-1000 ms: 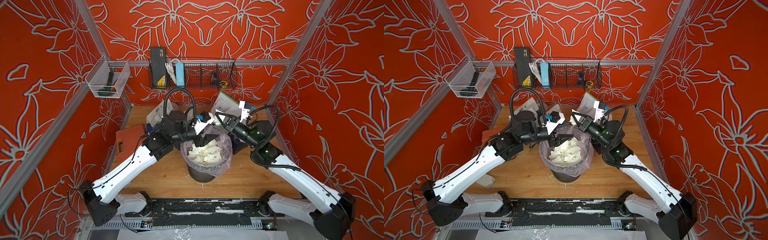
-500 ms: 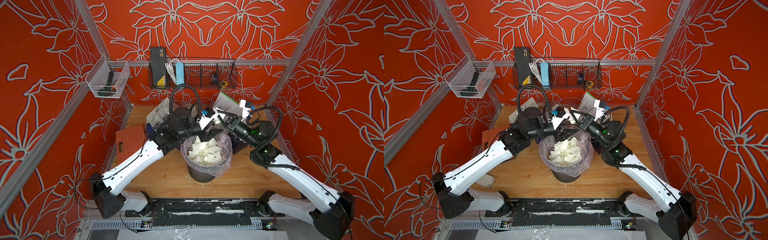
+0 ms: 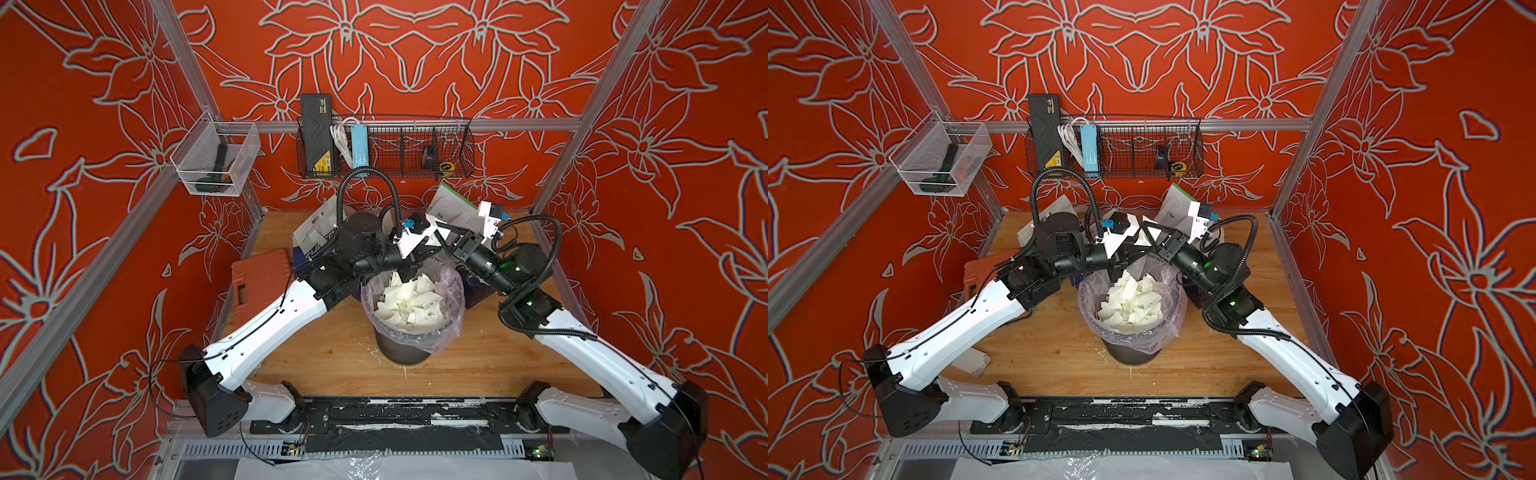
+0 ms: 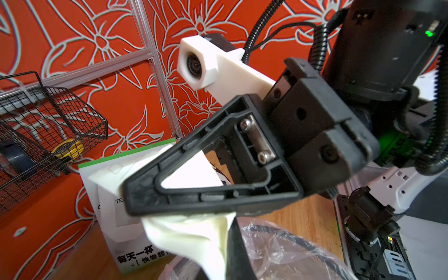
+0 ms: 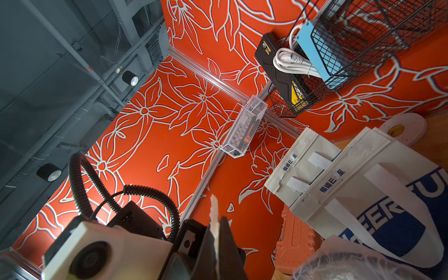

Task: Shred takeout receipts and throw away
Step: Shred the takeout receipt.

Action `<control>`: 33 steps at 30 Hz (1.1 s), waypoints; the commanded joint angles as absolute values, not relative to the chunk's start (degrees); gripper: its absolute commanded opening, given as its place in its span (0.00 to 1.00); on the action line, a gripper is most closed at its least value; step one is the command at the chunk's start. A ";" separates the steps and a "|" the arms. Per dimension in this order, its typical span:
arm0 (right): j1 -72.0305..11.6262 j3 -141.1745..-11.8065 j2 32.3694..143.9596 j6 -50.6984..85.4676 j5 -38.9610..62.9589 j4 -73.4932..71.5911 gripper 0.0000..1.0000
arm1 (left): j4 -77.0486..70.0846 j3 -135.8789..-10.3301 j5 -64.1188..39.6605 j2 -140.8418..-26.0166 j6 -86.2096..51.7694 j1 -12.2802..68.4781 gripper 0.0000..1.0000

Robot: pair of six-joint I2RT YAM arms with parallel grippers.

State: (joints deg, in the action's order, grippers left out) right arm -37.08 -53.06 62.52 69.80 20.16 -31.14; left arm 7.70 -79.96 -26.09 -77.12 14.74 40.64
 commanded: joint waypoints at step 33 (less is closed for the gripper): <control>-40.96 -54.14 55.72 35.43 -0.66 8.79 0.00 | -4.10 -80.57 30.48 -72.23 47.48 48.25 0.00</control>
